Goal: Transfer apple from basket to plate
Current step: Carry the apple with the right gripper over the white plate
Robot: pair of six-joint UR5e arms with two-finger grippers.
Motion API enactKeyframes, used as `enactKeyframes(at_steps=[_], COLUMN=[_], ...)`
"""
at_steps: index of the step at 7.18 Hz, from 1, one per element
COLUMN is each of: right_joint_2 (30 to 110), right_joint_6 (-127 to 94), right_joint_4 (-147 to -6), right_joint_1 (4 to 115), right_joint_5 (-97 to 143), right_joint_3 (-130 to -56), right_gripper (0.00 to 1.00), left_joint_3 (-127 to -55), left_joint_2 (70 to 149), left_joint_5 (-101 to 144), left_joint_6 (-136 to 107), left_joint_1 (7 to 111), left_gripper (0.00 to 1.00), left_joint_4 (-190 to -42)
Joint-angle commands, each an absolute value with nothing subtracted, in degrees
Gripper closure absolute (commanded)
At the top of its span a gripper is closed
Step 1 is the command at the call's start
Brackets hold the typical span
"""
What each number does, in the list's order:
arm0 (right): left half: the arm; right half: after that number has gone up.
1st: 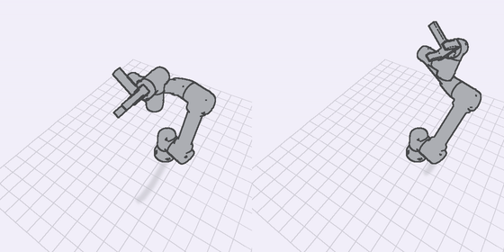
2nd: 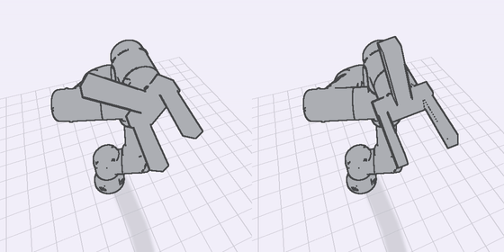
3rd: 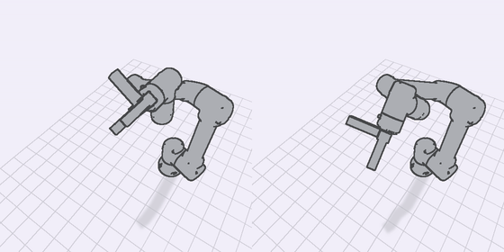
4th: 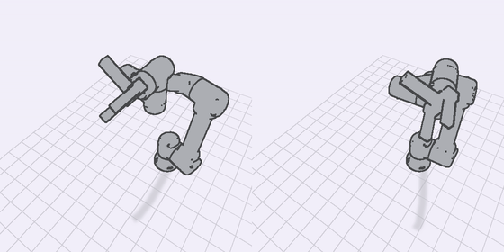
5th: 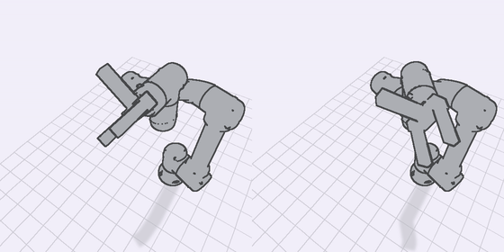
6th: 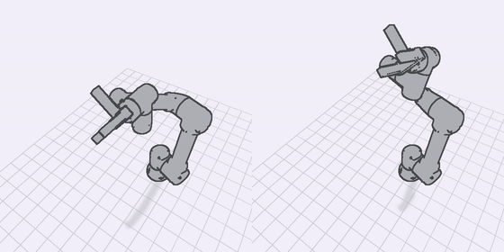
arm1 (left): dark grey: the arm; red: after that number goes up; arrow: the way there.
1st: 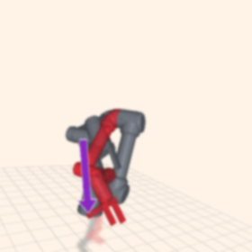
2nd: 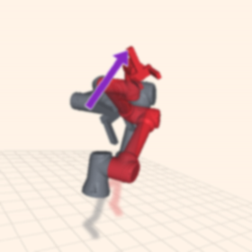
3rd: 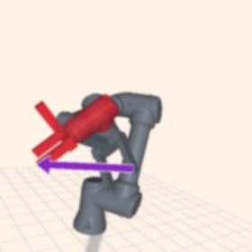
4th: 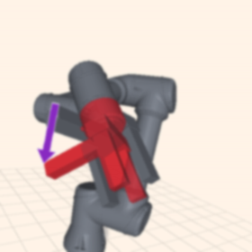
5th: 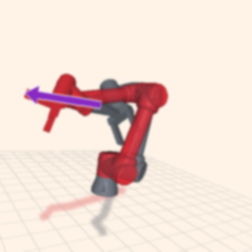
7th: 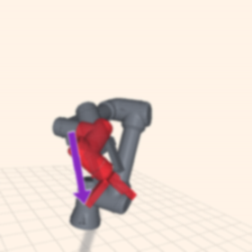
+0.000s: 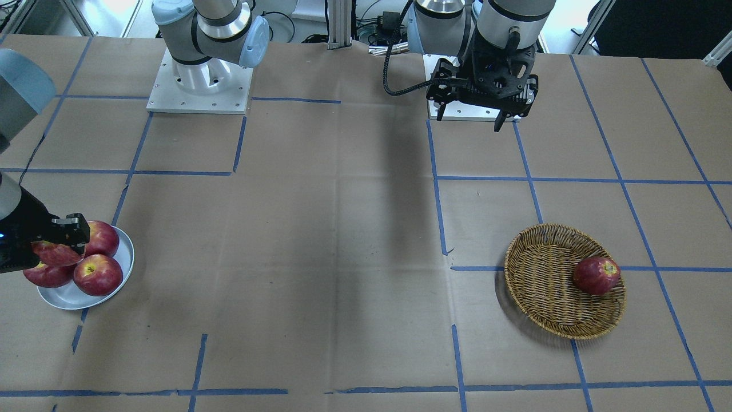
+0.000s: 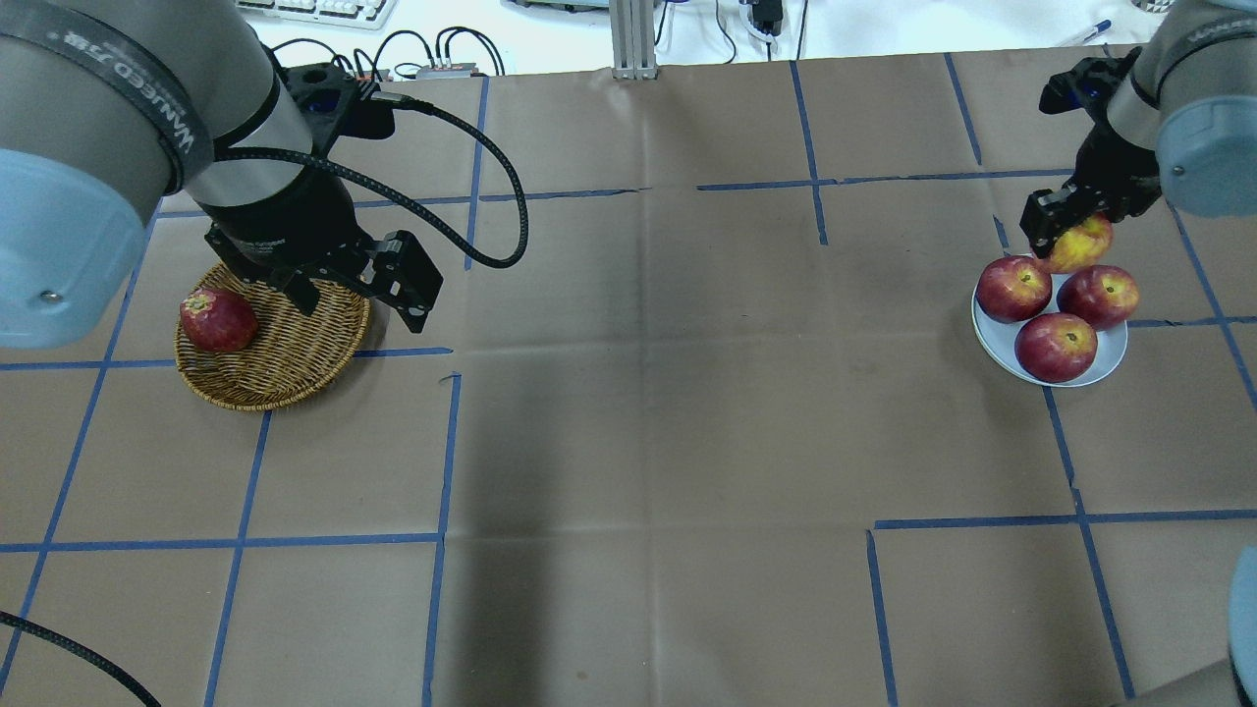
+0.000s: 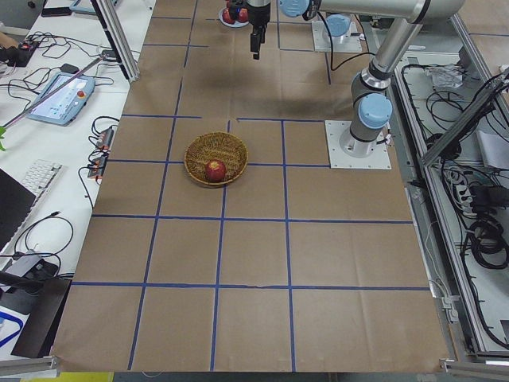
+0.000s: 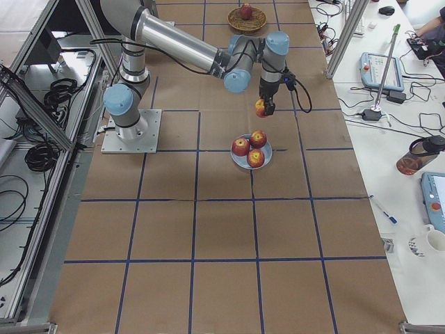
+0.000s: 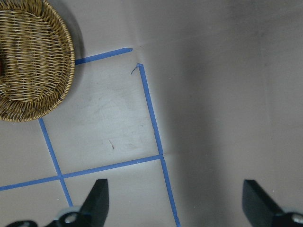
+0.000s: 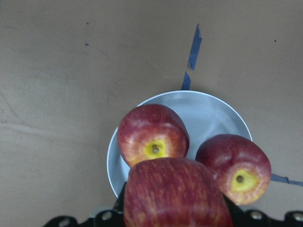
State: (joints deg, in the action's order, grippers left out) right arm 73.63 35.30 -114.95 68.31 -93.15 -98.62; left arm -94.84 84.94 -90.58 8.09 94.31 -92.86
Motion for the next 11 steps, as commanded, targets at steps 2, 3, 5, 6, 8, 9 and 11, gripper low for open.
enactKeyframes(at_steps=[2,3,5,6,8,9,11], right_joint_2=[73.3,73.1,73.0,72.9,72.9,72.9,74.4], right_joint_6=[40.7,40.8,40.8,40.7,40.6,40.4,40.2], right_joint_4=[-127.7,-127.7,-127.7,-127.5,-127.4,-127.4,-127.1], right_joint_1=[64.9,64.8,64.8,64.9,64.9,64.9,65.0], right_joint_5=[-92.8,-92.7,-92.9,-92.7,-92.6,-92.7,-92.7], right_joint_3=[-106.5,-106.6,-106.7,-106.7,-106.8,-106.6,-106.0], right_gripper=[0.53,0.53,0.53,0.53,0.16,0.00,0.00], left_joint_3=[-94.7,-94.7,-94.7,-94.7,-94.7,-94.8,-94.7], left_joint_2=[84.8,84.7,84.8,84.9,85.3,85.1,85.7], left_joint_5=[-90.7,-90.9,-90.7,-90.4,-90.3,-90.6,-90.4], left_joint_6=[8.1,8.1,8.0,8.1,8.1,8.0,7.7], left_joint_1=[94.3,94.3,94.3,94.4,94.4,94.4,94.4], left_gripper=[0.01,0.01,0.01,0.01,0.01,0.01,0.01], left_joint_4=[-92.8,-92.9,-92.9,-92.9,-92.8,-92.9,-92.9])
